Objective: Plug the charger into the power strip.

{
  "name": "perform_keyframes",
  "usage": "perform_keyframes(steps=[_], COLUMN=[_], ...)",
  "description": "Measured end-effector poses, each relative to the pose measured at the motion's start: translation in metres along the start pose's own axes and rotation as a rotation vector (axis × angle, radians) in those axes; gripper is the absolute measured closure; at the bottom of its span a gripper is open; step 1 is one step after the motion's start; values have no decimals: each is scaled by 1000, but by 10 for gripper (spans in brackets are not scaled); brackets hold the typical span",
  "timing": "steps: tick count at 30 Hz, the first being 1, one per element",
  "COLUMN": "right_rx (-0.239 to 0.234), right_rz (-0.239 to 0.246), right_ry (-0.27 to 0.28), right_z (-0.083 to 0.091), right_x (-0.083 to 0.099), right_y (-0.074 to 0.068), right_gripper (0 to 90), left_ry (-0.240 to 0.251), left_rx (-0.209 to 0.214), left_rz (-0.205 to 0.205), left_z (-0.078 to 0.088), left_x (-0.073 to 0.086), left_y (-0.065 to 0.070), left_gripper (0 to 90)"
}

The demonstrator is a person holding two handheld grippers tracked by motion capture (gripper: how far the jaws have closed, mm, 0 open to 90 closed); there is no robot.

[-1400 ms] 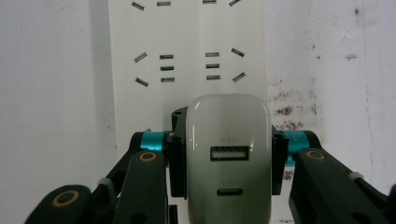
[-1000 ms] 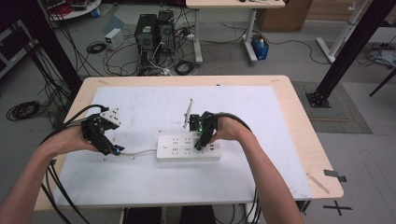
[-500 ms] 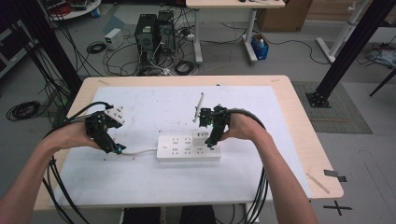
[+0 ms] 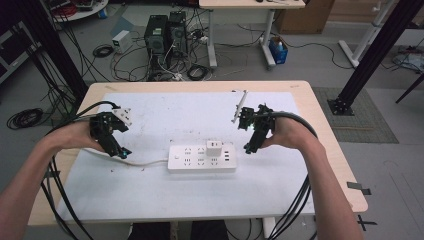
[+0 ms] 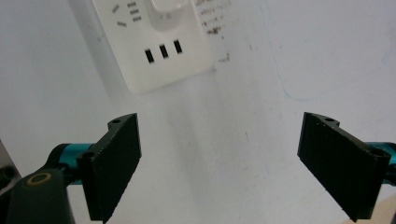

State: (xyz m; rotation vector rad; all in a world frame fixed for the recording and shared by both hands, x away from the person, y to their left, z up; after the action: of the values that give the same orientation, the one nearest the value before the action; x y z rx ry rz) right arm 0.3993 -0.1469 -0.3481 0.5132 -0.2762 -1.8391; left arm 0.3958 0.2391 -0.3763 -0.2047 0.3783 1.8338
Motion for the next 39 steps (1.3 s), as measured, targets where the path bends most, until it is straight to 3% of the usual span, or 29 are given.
perform_keyframes(steps=[6, 12, 39], right_rx=[13, 19, 4], right_rz=[-35, -43, -44], right_ry=[-13, -18, -52], right_z=[5, 1, -9], right_x=[16, 23, 26], right_y=[8, 8, 1], right_gripper=[129, 129, 129], left_ry=[-29, -25, -42], left_rx=[4, 2, 6], left_rz=[1, -1, -24], left_z=[-2, -2, -7], left_x=[0, -1, -7], left_y=[0, 0, 4], left_gripper=[117, 117, 117])
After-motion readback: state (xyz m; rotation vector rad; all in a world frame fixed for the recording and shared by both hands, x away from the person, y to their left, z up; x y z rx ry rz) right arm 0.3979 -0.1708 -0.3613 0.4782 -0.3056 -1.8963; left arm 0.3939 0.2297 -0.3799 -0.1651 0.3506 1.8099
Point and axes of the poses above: each handheld gripper's, and its own axes: z roughly backward along the jaws, x roughly out of its underside, y roughly to its right, the point moved 6 cm from there along -z, roughly forward along the jaws, and after that the axes turned 13 degrees about x, right-handed, at the moved point
